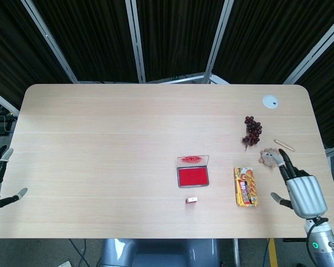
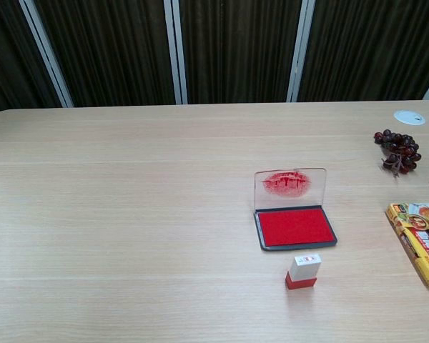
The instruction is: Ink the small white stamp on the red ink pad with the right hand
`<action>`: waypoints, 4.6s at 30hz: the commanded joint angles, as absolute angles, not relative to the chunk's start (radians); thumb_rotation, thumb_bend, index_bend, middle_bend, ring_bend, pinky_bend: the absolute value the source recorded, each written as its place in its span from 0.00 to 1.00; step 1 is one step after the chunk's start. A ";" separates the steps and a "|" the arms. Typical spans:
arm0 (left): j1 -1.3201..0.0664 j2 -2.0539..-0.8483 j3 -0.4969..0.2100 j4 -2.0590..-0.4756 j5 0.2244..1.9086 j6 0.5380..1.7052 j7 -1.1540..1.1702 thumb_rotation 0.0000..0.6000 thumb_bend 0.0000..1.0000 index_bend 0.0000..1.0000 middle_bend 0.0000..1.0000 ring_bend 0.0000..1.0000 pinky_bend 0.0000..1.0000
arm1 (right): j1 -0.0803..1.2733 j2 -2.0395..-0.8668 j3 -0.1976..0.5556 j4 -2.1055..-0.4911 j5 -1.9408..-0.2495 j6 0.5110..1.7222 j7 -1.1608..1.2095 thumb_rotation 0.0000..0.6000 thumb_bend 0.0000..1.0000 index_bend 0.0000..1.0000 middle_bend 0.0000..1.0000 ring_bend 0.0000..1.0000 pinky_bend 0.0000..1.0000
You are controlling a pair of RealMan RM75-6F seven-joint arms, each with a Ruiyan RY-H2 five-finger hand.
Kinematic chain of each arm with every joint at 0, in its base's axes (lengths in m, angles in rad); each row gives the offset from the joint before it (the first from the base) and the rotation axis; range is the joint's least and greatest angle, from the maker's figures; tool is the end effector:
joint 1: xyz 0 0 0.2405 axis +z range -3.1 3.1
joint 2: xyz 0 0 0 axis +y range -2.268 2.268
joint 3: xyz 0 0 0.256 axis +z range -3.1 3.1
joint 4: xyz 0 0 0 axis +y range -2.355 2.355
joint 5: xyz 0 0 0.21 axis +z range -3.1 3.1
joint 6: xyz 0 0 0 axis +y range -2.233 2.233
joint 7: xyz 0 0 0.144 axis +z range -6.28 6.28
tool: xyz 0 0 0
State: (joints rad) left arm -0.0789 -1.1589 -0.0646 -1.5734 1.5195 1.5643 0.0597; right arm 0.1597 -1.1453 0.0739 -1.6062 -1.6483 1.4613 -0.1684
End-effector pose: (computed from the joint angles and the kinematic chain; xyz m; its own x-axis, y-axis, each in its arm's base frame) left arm -0.3080 0.1820 0.1613 0.4453 -0.0903 0.8908 0.8937 -0.0161 -0.4484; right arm -0.2750 -0.2053 0.1433 0.5333 0.0642 0.8435 -0.8175 -0.2174 0.5333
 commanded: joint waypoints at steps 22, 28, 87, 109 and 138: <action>-0.115 -1.213 -0.091 -1.542 1.430 1.485 0.155 1.00 0.00 0.00 0.00 0.00 0.00 | 0.476 -1.332 0.044 -1.722 -1.564 0.943 -0.388 1.00 0.11 0.29 0.34 0.87 1.00; -0.114 -1.213 -0.087 -1.540 1.429 1.483 0.156 1.00 0.00 0.00 0.00 0.00 0.00 | 0.487 -1.395 0.038 -1.694 -1.513 0.929 -0.446 1.00 0.17 0.31 0.35 0.87 1.00; -0.122 -1.217 -0.085 -1.536 1.419 1.472 0.160 1.00 0.00 0.00 0.00 0.00 0.00 | 0.539 -1.601 0.004 -1.567 -1.364 0.975 -0.513 1.00 0.38 0.48 0.53 0.87 1.00; -0.123 -1.213 -0.082 -1.546 1.420 1.469 0.158 1.00 0.00 0.00 0.00 0.00 0.00 | 0.560 -1.536 0.135 -1.521 -1.300 1.033 -0.336 1.00 0.43 0.53 0.56 0.87 1.00; -0.132 -1.218 -0.090 -1.532 1.394 1.447 0.161 1.00 0.00 0.00 0.00 0.00 0.00 | 0.607 -1.696 0.118 -1.336 -1.298 1.008 -0.333 1.00 0.45 0.53 0.56 0.87 1.00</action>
State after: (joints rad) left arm -0.1323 -1.2176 -0.0900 -1.5321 1.3943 1.4467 0.1613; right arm 0.6062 -1.6930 0.1197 -1.3397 -1.2966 1.0093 -0.3339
